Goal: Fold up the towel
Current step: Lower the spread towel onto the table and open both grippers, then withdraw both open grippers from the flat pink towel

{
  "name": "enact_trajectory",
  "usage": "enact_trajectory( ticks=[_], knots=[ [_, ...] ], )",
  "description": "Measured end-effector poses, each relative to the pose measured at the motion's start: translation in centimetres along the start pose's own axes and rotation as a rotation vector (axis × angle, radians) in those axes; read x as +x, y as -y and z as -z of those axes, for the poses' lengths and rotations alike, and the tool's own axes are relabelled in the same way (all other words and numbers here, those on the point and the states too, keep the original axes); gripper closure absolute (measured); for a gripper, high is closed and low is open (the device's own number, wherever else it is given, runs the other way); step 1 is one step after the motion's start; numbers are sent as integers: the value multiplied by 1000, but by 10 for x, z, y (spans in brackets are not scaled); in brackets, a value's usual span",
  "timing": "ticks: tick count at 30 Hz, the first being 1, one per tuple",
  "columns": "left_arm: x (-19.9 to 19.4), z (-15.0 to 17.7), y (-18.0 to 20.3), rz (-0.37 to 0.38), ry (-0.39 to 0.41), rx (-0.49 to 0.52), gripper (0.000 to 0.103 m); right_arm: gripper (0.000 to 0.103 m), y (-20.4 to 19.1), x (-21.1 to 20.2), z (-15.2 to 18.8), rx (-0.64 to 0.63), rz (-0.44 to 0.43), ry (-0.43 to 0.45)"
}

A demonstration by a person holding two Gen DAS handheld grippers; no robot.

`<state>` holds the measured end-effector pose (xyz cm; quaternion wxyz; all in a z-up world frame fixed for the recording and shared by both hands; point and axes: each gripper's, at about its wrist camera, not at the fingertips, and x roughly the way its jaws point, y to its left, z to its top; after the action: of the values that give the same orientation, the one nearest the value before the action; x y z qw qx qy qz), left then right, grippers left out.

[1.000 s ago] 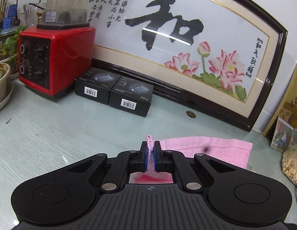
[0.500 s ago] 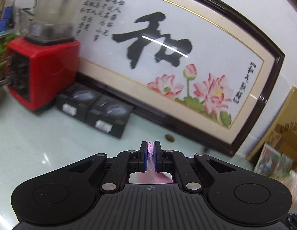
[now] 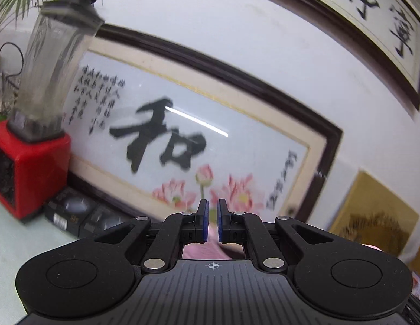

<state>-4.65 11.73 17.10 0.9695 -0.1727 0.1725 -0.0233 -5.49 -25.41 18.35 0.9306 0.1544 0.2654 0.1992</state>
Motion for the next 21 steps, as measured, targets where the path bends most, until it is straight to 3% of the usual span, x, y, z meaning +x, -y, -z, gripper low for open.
enact_trajectory(
  ticks=[3,5,7,11,13,15,17,19,21],
  knots=[
    [-9,52,-19,5,-110,21,97,94,-10,-14,56,-37,-10,-162],
    [-5,74,-30,6,-181,9,97,93,-9,-25,77,-24,2,-214],
    [3,85,-34,13,-228,26,97,79,-4,-40,91,23,8,-254],
    [26,97,-26,1,-318,114,95,44,3,-77,82,76,97,-165],
    [38,99,-18,22,-330,147,91,40,6,-89,74,94,104,-123],
    [51,101,-7,56,-335,195,80,36,7,-82,68,123,66,-139],
    [73,103,4,59,-348,227,79,36,5,-71,67,141,53,-167],
    [92,106,15,117,-386,293,77,36,-1,-57,68,138,47,-199],
    [117,114,26,103,-437,325,77,35,-6,-45,73,147,43,-222]
  ],
)
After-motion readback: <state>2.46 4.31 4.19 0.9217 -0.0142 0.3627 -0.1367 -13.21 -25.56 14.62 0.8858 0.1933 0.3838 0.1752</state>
